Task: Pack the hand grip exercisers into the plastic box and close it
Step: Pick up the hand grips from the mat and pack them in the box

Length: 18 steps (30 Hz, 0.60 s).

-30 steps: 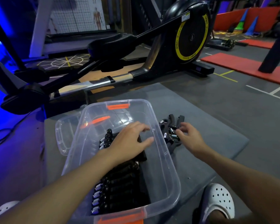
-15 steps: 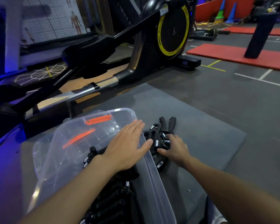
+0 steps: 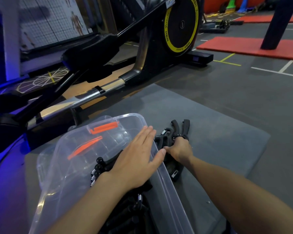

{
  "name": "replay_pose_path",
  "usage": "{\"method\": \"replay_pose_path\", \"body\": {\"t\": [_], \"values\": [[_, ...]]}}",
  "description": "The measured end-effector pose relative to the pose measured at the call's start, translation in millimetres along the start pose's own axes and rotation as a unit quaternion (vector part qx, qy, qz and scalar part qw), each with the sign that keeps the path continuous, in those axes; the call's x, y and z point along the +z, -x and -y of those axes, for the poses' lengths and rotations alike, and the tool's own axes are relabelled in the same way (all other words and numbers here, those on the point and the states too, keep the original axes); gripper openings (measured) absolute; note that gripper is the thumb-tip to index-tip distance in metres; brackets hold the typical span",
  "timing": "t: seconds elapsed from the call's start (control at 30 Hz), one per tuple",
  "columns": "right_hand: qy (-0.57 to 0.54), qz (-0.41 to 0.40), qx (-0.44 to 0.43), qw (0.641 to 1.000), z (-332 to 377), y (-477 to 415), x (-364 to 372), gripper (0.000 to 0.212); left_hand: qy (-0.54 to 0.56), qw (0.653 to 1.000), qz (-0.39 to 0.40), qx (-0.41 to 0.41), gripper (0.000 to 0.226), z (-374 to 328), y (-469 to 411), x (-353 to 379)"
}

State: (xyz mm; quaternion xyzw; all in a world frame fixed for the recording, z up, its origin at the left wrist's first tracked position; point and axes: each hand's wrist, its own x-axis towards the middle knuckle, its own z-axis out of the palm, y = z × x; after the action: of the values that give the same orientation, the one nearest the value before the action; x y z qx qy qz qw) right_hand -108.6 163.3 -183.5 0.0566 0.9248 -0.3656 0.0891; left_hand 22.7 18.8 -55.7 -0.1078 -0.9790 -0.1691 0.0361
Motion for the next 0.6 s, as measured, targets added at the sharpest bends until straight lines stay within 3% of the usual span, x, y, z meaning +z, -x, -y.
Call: {"method": "replay_pose_path", "body": {"t": [0.2,0.47,0.6], "values": [[-0.014,-0.020,-0.033,0.999,-5.5,4.4,-0.3,0.025,0.015,1.000,-0.001,0.004,0.068,0.2,-0.6,4.0],[-0.154,-0.108,-0.045,0.981,-7.6,28.1,-36.9,0.017,0.045,0.999,-0.008,0.001,0.064,1.3,-0.4,6.3],[-0.207,-0.130,-0.050,0.968,6.1,47.2,-65.6,0.013,0.114,0.993,-0.028,-0.030,0.047,4.9,-8.3,2.5]]}}
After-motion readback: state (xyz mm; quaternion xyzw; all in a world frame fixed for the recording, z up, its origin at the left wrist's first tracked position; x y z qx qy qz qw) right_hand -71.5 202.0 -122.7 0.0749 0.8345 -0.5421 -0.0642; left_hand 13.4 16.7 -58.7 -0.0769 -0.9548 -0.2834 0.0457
